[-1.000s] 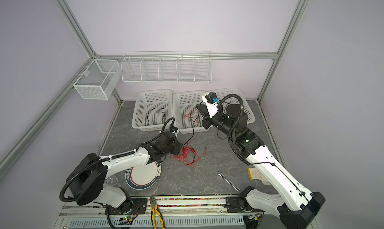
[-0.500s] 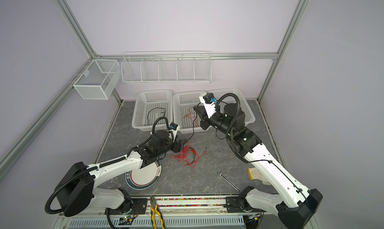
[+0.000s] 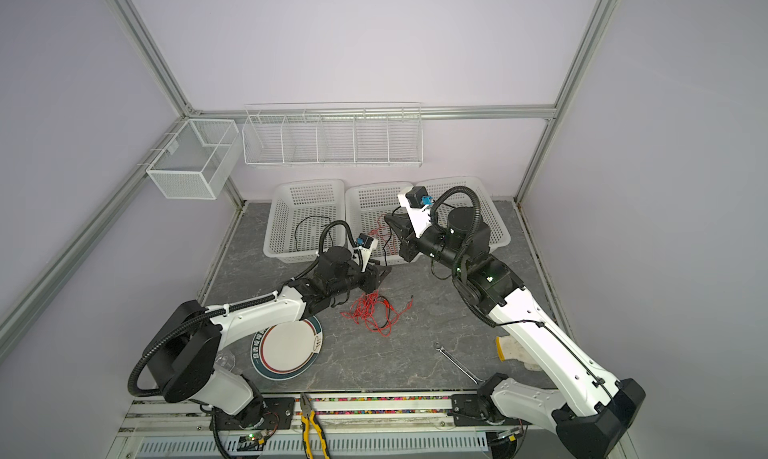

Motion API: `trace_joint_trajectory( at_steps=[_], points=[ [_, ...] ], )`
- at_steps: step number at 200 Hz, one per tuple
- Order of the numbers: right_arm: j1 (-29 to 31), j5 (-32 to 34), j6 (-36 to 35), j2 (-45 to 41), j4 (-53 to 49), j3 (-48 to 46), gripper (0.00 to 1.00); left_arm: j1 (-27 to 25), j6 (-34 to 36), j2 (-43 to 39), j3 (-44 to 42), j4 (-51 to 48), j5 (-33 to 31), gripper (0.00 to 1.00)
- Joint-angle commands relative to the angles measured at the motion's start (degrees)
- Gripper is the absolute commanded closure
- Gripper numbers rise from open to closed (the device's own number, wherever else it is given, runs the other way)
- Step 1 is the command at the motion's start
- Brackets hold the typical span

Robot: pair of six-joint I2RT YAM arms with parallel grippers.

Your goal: Untangle the cables

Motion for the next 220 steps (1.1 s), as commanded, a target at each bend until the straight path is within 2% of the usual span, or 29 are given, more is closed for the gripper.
trace_joint_trajectory(
  at_steps=[1, 26, 68, 113, 142, 190, 207, 220],
  points=[
    [-0.38, -1.37, 0.69, -0.19, 2.22, -1.09, 0.93, -0.16, -0.12, 1.25, 2.22, 1.09, 2.27, 0.72],
    [-0.52, -1.01, 1.17, -0.54, 2.77, -1.96, 0.93, -0.24, -0.62, 1.75, 2.53, 1.01, 3.53, 1.0],
    [-0.62, 2.02, 1.75, -0.15, 2.98, -3.81, 0.93, -0.26, -0.72, -1.99, 1.0, -0.11, 0.67, 1.0],
    [-1.02, 8.07, 4.65, 3.23, 2.34, -6.65, 0.91, -0.21, 0.13, -11.85, 0.64, -3.76, -3.04, 1.0],
    [-1.24, 9.66, 5.89, 5.18, 1.47, -8.77, 0.88, -0.24, 1.19, -17.82, 1.74, -5.89, -4.7, 1.0],
    [-1.92, 8.25, 7.25, 8.92, 1.46, -11.98, 0.73, -0.25, 2.94, -24.39, 4.53, -9.81, -4.92, 1.0],
    [-2.11, 6.38, 7.12, 10.84, 1.37, -12.48, 0.69, -0.18, 3.31, -25.64, 5.48, -11.22, -4.8, 1.0],
    [-2.24, 2.78, 5.93, 12.17, 1.66, -12.83, 0.62, -0.25, 3.57, -26.48, 6.22, -12.25, -4.51, 1.0]
  ],
)
